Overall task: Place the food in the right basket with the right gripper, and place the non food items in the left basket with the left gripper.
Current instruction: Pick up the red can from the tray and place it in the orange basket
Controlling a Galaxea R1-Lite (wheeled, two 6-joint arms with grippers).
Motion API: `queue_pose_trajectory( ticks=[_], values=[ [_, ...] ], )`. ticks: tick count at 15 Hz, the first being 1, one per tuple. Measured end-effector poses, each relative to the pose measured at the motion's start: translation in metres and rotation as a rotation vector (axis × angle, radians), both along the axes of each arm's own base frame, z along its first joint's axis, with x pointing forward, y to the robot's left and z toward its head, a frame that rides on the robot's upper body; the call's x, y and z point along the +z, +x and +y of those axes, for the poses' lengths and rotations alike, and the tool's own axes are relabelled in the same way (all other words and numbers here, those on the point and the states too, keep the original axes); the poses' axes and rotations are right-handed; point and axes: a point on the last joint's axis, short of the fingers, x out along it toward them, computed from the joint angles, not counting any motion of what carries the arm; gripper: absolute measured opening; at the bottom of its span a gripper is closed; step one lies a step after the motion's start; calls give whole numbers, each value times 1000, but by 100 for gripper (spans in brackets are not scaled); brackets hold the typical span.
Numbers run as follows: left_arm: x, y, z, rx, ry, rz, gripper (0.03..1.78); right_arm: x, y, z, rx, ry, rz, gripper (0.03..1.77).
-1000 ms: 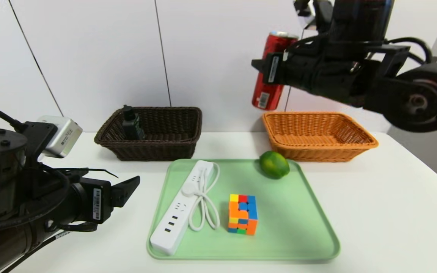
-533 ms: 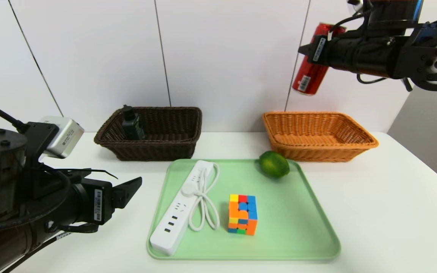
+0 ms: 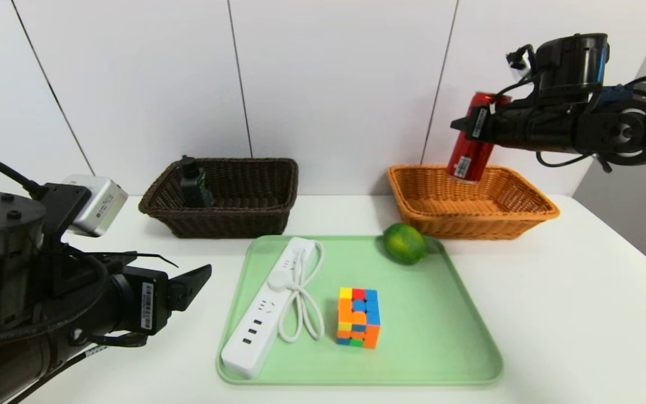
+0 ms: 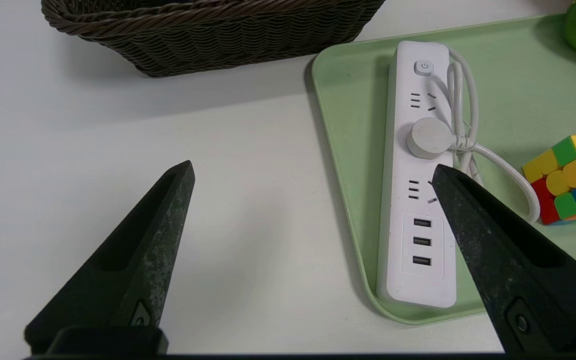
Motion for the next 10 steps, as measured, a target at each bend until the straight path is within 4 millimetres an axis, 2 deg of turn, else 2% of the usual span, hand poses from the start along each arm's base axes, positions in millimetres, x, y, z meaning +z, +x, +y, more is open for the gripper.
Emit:
queue_pose_trajectory(
  ticks=[10],
  values=[
    [1,0,0,-1,1,-3,169,-39,8,-3,-3,-13,-108,98]
  ],
)
